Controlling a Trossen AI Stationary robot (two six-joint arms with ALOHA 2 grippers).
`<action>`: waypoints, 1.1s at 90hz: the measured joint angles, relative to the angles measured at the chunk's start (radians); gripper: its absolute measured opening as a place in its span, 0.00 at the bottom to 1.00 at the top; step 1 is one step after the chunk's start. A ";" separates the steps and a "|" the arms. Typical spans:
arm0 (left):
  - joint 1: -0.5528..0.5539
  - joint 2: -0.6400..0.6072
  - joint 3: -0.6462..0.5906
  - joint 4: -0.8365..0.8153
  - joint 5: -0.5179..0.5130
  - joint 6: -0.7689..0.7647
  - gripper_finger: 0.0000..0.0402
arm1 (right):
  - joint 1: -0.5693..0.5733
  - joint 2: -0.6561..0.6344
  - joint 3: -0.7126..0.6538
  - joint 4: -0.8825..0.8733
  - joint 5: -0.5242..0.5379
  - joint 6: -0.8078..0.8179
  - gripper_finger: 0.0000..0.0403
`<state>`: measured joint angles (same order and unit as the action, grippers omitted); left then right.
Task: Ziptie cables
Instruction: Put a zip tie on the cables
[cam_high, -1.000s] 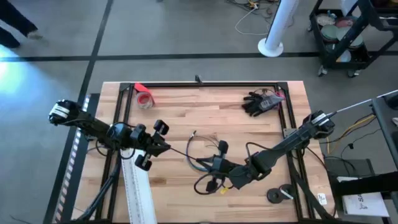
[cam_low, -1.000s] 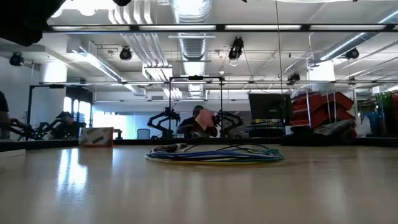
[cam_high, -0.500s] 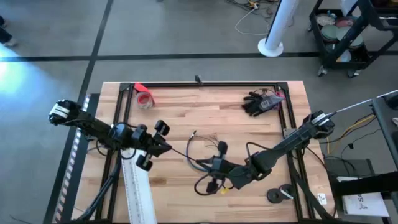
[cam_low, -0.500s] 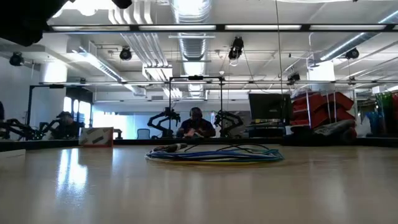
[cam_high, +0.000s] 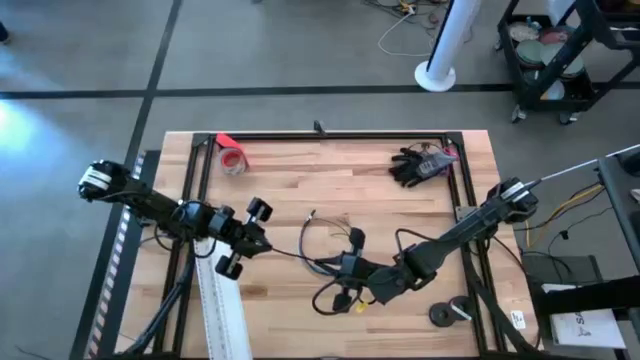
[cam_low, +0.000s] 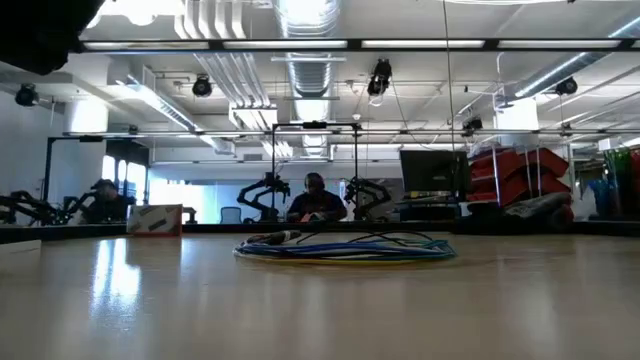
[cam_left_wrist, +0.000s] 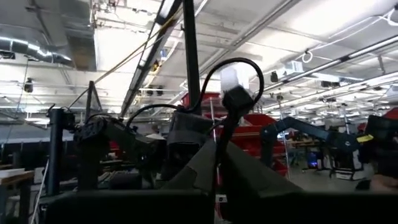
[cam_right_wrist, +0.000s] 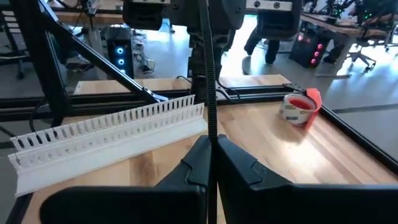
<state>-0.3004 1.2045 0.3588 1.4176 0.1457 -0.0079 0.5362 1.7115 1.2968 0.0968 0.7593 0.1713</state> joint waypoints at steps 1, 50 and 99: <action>0.000 0.000 0.000 0.000 0.000 0.001 0.02 | 0.000 0.000 0.000 -0.001 0.000 0.002 0.01; 0.000 0.000 -0.002 -0.004 0.004 0.013 0.27 | 0.000 0.000 0.000 -0.014 0.000 0.014 0.01; 0.000 -0.010 -0.002 0.001 -0.052 -0.001 0.28 | 0.000 0.000 0.000 -0.041 -0.008 0.046 0.01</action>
<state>-0.3004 1.1950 0.3565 1.4187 0.0939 -0.0088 0.5362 1.7111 1.2968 0.0559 0.7509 0.2169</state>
